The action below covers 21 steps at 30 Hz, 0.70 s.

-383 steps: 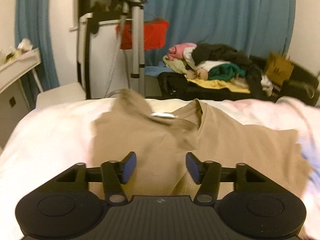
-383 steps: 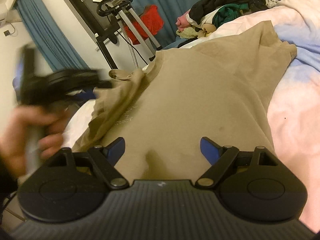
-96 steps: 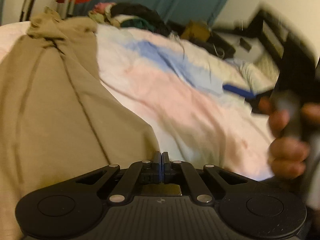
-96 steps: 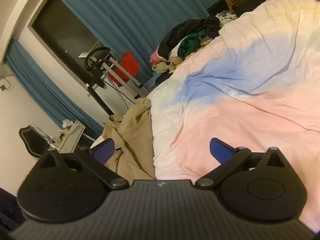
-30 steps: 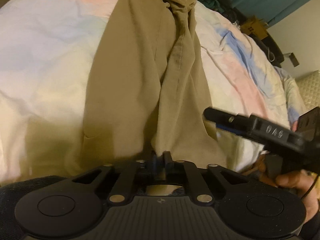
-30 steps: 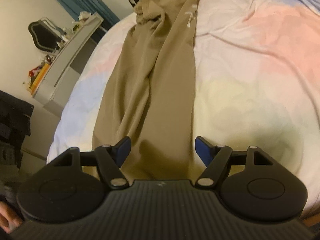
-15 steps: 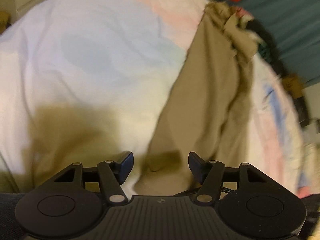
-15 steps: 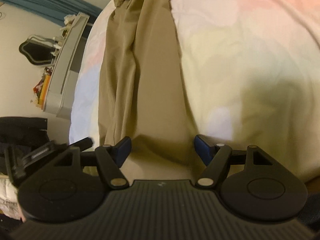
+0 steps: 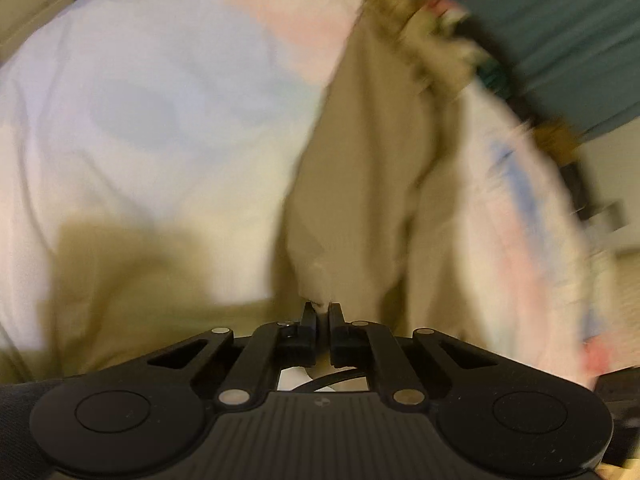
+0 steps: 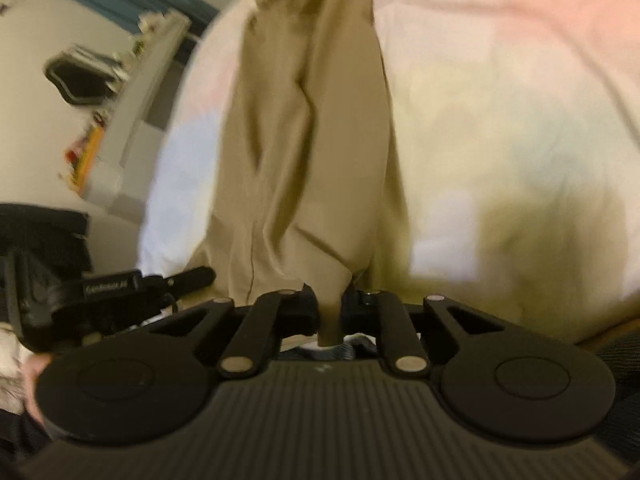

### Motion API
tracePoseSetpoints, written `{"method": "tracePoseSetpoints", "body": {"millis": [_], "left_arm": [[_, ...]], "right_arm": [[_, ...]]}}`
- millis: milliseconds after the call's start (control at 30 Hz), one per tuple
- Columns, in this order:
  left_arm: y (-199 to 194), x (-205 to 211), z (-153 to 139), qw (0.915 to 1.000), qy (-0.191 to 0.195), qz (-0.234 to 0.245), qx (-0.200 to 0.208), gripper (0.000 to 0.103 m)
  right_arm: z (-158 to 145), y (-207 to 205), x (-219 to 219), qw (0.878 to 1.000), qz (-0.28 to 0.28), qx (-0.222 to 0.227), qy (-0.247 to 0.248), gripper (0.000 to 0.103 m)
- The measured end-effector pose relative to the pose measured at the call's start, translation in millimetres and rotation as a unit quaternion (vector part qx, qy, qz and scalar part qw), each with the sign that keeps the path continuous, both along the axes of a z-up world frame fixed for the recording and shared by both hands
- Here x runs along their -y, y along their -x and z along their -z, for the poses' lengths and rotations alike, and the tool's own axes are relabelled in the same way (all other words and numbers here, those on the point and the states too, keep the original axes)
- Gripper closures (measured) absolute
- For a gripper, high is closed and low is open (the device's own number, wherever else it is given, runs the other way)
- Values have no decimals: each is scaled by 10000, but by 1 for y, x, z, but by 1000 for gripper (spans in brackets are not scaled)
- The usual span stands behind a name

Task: Fold clothes
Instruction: 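Grasp the strip end with both grippers and fold it over toward the collar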

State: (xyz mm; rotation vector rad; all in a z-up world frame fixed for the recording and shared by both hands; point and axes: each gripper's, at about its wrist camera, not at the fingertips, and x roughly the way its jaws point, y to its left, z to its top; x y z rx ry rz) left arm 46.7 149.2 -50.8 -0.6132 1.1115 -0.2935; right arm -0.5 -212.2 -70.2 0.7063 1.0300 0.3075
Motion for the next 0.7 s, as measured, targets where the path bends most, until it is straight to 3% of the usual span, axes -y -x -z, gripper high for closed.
{"method": "tracePoseSetpoints", "body": {"millis": [67,200,300,433,533,700], "left_arm": [[9,-10,-23,9968,744,-52,290,98],[26,-11,-71,9885,1195,17,930,98],[41,-12,-104,9792,1505,72,1356,99],[78,-13,-101,9760,1713,65,1346,99],[107,-19,-90,9756,1816,-25,1233,99],[81,-12,-80,9780,1696,-138,1209,99]], "right_arm": [[-25,5,13,9993,146,343,-90,92],[-87,13,34,9923,395,1142,-255,92],[-110,29,41,9875,432,1496,-240,93],[-139,52,50,9794,473,1949,-214,93],[-128,77,45,9810,336,1907,-93,93],[-95,90,53,9853,396,1653,-155,93]]}}
